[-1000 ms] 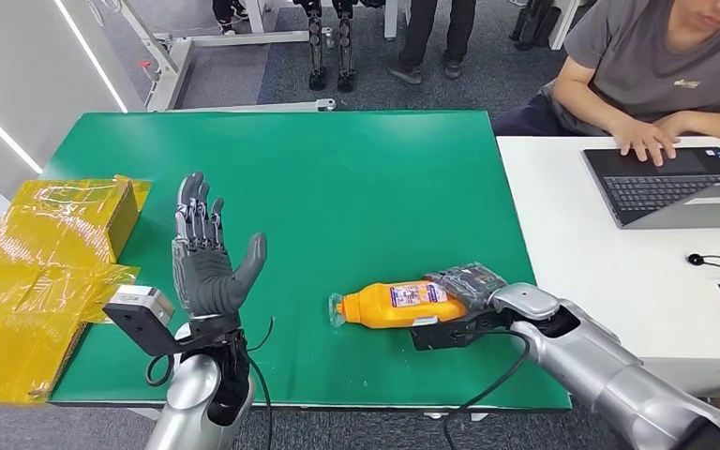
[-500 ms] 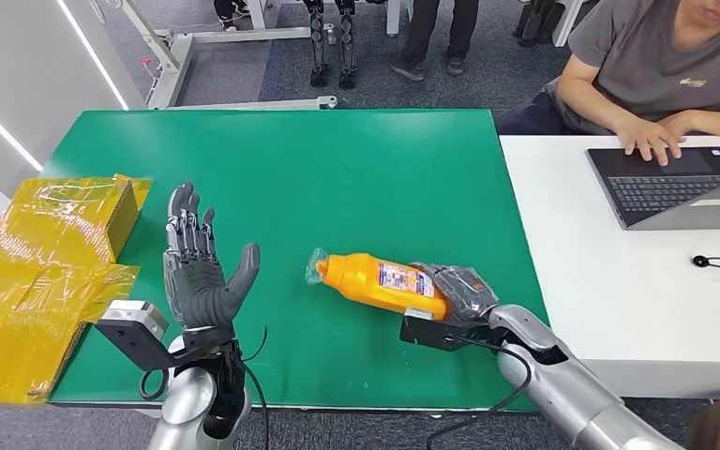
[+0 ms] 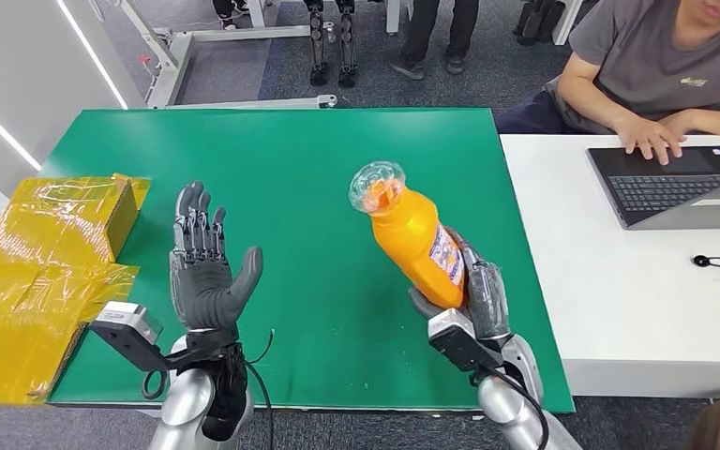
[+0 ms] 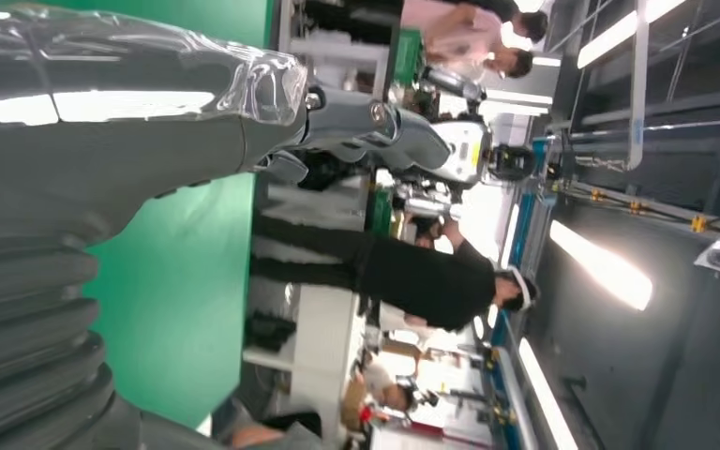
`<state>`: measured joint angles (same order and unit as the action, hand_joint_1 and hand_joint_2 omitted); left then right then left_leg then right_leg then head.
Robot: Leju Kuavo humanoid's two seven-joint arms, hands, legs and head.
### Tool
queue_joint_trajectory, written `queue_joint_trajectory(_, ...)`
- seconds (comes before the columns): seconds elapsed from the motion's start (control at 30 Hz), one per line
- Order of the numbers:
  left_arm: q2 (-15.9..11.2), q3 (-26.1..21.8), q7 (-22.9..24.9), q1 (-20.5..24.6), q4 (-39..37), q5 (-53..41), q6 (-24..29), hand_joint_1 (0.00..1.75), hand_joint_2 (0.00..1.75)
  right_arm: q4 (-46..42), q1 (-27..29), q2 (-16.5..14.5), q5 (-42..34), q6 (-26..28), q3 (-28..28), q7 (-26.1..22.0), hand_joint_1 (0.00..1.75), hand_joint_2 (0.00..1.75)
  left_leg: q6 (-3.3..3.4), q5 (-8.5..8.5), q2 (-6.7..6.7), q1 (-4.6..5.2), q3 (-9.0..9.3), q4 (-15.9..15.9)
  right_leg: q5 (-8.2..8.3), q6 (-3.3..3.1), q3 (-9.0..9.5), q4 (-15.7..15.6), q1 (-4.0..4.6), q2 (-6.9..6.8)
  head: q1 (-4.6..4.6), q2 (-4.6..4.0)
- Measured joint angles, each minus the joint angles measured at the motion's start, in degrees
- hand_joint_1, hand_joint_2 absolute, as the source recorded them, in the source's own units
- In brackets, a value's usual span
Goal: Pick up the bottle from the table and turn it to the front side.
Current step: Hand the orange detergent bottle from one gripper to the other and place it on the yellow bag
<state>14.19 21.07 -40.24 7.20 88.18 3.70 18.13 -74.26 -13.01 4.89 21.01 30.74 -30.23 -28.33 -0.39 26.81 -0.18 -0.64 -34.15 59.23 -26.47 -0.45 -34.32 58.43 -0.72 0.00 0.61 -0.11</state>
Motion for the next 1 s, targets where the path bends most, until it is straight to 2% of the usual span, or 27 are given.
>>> queue_joint_trajectory(0.23,0.5,0.0,0.0,0.0,-0.4,2.1,-5.2,0.0,1.75,0.1,0.1,-2.1,-1.8,-0.2,0.4,-1.0,1.75,1.75,0.0,0.0,0.0,0.0,0.0,0.0,0.0,0.0,0.0,0.0,0.0,0.01,0.0,0.0)
queue_joint_trajectory(0.43,1.0,0.0,0.0,0.2,-2.4,3.8,-11.6,0.0,1.75,1.7,-1.3,-4.3,-1.9,-3.2,0.0,-0.3,1.75,1.75,0.0,0.01,0.05,0.0,0.0,0.0,0.0,0.0,-0.03,0.0,0.0,0.05,0.01,0.0)
queue_joint_trajectory(0.57,1.0,0.1,0.0,0.4,-3.7,3.0,-12.2,0.0,1.75,3.6,-2.9,-5.2,-0.5,-6.6,-0.8,1.7,1.75,1.75,0.0,0.0,0.04,0.0,0.0,0.0,0.0,0.0,-0.03,0.0,0.0,0.03,0.0,0.0)
queue_joint_trajectory(1.0,1.3,0.0,0.0,2.1,-7.4,2.7,-14.1,0.0,1.75,7.2,-6.1,-6.5,4.0,-10.9,-3.5,1.9,1.75,1.75,0.0,0.0,0.03,0.0,-0.03,0.0,0.0,0.0,-0.03,0.0,0.0,0.03,0.0,0.0)
